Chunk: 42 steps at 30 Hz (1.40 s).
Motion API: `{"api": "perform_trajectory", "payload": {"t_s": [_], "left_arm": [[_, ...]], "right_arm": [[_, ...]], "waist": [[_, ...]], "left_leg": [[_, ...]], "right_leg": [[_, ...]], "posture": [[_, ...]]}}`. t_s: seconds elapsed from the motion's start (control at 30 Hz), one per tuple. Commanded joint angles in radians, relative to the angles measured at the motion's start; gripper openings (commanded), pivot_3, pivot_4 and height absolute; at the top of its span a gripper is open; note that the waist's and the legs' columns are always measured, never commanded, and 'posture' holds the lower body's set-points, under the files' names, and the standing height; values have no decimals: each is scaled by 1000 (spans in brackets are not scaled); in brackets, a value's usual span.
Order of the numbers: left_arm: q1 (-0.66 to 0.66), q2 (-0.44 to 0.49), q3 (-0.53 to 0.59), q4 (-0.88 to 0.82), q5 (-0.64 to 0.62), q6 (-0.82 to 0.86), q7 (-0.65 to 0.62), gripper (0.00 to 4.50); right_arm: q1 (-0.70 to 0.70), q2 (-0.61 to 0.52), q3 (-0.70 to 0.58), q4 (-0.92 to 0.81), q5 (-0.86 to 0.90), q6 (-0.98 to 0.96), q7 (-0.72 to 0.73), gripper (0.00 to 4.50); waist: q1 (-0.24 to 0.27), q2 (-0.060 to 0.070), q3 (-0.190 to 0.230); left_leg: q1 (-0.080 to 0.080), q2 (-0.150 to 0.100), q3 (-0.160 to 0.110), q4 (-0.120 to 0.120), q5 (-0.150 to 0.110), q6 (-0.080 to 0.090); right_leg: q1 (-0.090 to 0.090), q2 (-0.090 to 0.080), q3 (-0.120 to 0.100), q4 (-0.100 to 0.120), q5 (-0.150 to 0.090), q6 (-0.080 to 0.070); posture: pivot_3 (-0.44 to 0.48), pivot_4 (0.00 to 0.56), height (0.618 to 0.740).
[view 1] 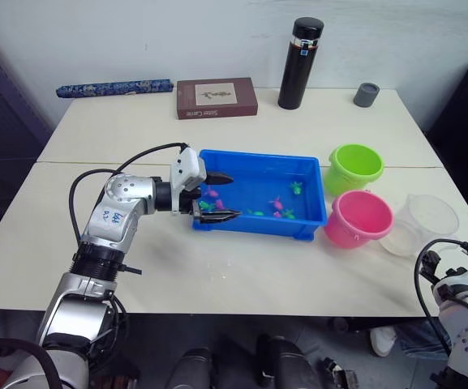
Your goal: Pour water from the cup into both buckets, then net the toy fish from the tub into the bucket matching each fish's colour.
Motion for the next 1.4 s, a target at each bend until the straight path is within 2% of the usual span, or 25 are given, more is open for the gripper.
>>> {"api": "perform_trajectory", "payload": {"t_s": [0.03,0.7,1.4], "left_arm": [[1,23,31,-48,-3,3,4,4500],[61,75,56,-165,-16,73,36,4500],[68,85,60,-190,-10,97,41,4500]], "right_arm": [[-16,-12,-4,14,-16,-50,-8,4489],[-135,-36,24,190,-79,-197,-33,4489],[-161,-32,49,251,-134,-346,-77,4489]], "waist": [[-2,0,0],[-19,1,0],[-19,1,1]], "left_leg": [[0,0,0,0,0,0],[0,0,0,-1,0,0],[0,0,0,-2,0,-1]], "right_leg": [[0,0,0,0,0,0],[0,0,0,0,0,0],[0,0,0,-1,0,0]], "posture": [[0,150,740],[0,150,740],[0,150,740]]}}
